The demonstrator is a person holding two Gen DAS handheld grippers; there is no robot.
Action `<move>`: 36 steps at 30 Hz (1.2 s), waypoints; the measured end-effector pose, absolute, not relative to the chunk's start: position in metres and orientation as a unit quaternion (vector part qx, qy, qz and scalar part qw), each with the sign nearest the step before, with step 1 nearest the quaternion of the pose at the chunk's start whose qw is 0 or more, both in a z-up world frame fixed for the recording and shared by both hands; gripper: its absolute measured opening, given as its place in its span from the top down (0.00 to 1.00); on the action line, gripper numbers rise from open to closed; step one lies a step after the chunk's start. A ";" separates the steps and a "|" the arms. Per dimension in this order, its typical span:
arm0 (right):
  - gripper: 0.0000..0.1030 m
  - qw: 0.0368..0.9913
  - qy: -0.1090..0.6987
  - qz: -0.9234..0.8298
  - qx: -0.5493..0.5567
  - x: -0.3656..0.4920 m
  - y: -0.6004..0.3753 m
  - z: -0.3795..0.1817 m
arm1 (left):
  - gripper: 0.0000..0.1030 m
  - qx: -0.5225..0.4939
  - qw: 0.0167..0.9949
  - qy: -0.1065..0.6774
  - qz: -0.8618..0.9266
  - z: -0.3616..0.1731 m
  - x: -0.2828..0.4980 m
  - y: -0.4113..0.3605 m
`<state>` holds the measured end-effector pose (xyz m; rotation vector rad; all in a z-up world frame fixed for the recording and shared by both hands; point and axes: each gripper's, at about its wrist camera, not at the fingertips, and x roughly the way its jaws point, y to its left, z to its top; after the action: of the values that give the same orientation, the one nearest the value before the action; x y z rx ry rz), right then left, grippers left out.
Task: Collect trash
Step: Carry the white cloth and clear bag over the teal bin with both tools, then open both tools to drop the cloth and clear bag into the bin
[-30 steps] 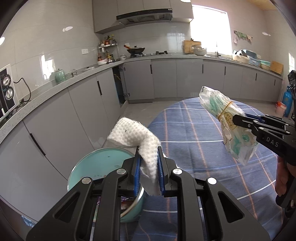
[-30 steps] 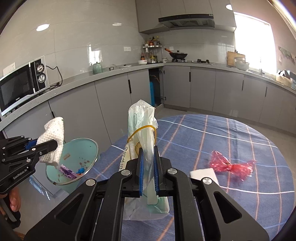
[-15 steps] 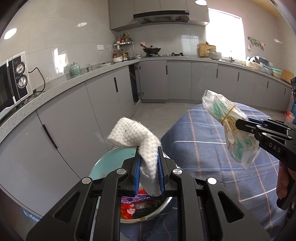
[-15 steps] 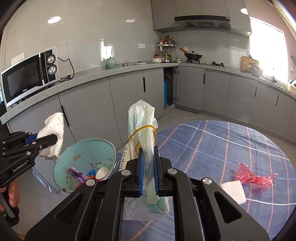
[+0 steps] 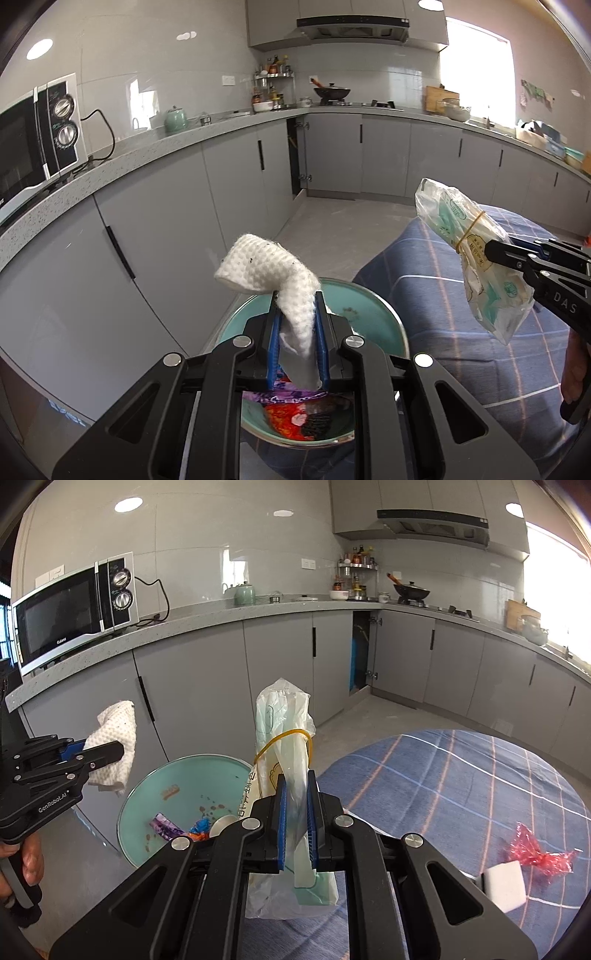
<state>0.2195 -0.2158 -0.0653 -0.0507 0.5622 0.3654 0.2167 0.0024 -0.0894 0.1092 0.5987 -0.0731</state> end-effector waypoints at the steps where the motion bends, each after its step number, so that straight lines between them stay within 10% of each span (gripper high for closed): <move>1: 0.90 0.943 0.276 0.182 -0.025 0.221 -0.212 -0.065 | 0.84 0.052 0.953 0.295 -0.033 -0.090 0.218 0.005; 30: 0.89 0.927 0.286 0.235 -0.061 0.242 -0.151 -0.078 | 0.81 0.030 0.952 0.304 -0.001 -0.096 0.230 0.041; 36: 0.58 0.924 0.289 0.243 -0.063 0.244 -0.146 -0.085 | 0.61 0.025 0.953 0.301 0.006 -0.098 0.228 0.041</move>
<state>0.2439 -0.1463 -0.0846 -0.1298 0.5931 0.4982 0.2279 0.0411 -0.0978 0.0518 0.6118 0.0123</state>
